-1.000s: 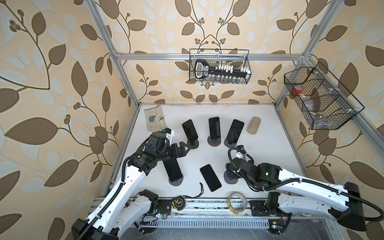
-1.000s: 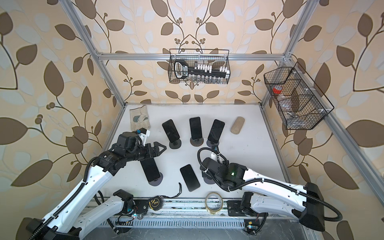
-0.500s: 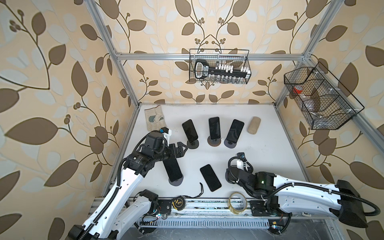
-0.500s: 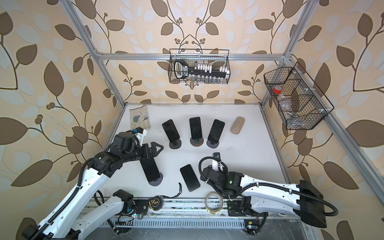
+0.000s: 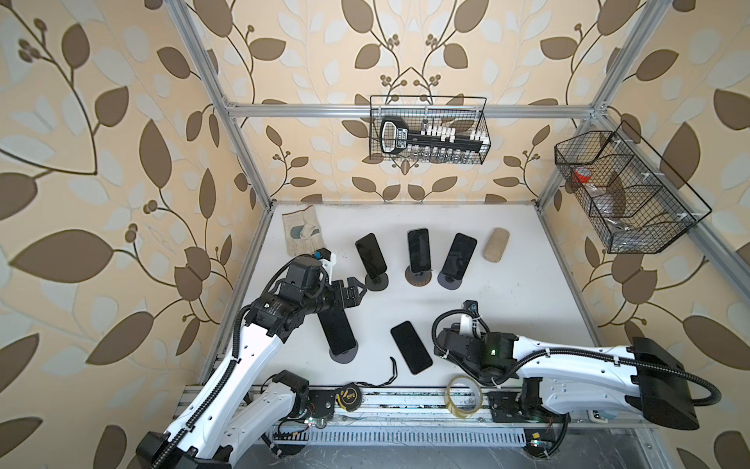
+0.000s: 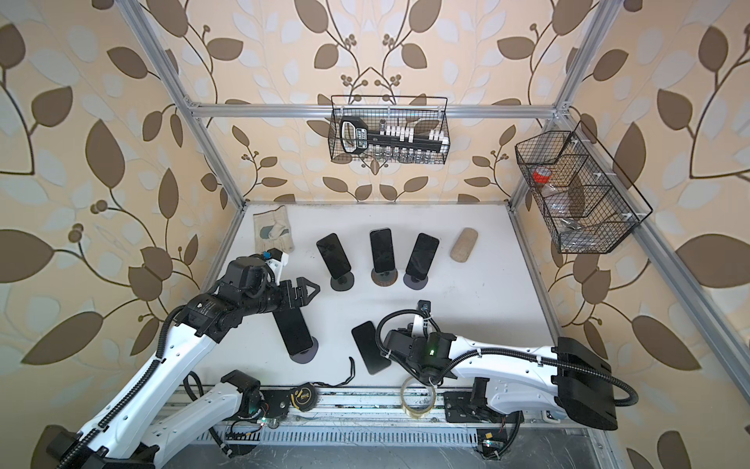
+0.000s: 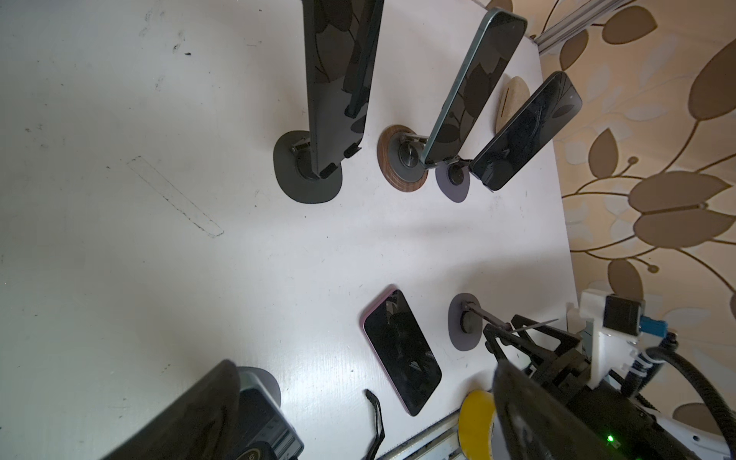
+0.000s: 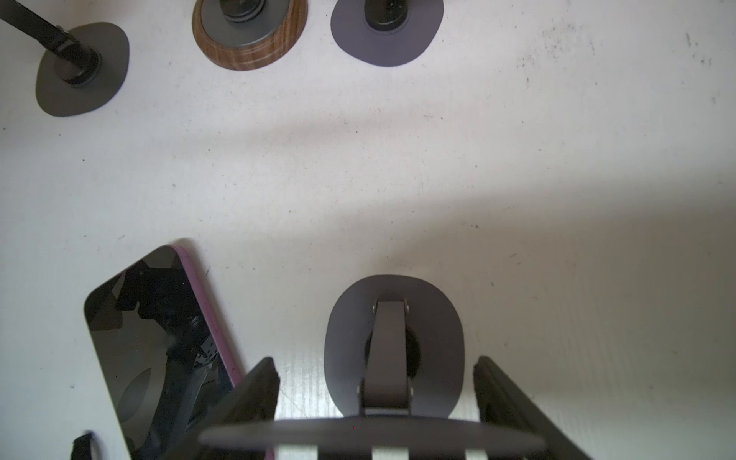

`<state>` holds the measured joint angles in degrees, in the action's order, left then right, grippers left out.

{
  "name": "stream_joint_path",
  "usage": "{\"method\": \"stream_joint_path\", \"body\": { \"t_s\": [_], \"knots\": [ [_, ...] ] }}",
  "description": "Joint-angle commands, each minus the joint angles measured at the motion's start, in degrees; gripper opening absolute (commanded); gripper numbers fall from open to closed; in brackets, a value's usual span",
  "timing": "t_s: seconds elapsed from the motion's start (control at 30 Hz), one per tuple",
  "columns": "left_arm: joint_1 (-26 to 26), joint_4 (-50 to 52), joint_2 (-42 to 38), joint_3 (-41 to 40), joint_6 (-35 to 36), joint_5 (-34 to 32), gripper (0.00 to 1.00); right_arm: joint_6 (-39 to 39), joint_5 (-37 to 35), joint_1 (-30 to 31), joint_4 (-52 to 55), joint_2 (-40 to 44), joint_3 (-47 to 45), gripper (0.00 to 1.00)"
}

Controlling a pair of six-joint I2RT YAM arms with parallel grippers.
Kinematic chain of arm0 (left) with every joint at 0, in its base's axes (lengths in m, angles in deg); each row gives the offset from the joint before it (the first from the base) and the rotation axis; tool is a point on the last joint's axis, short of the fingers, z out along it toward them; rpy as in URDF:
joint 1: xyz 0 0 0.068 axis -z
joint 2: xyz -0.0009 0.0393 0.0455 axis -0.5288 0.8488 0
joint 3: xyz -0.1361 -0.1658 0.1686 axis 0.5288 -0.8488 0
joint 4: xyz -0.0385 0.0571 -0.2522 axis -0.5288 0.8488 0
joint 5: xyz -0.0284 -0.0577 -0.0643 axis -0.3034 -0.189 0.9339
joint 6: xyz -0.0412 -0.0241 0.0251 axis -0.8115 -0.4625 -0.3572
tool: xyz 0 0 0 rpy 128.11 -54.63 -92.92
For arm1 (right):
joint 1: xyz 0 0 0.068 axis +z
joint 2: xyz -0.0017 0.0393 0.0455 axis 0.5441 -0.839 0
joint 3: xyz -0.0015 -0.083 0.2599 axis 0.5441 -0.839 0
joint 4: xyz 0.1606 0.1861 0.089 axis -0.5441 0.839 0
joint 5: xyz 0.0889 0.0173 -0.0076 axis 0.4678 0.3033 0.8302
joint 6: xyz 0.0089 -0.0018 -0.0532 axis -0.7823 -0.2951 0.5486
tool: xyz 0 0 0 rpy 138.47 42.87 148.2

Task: Remove the phone from the phone stand
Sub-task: Pick up the phone stand from the bottom-center of the table.

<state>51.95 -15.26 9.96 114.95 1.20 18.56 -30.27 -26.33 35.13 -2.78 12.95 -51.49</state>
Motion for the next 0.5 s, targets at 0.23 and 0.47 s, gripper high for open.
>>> {"method": "stream_joint_path", "body": {
  "t_s": [0.23, 0.47],
  "knots": [
    [-0.3, 0.6, -1.4, 1.5, 0.2, 0.1, 0.99, 0.5, -0.4, -1.0, 2.2, -3.0, 4.0, 0.61],
    [-0.2, 0.4, -2.3, -0.1, -0.5, -0.3, 0.99, 3.0, 3.7, -2.4, 1.1, -2.6, 4.9, 0.58]
  ]
}}
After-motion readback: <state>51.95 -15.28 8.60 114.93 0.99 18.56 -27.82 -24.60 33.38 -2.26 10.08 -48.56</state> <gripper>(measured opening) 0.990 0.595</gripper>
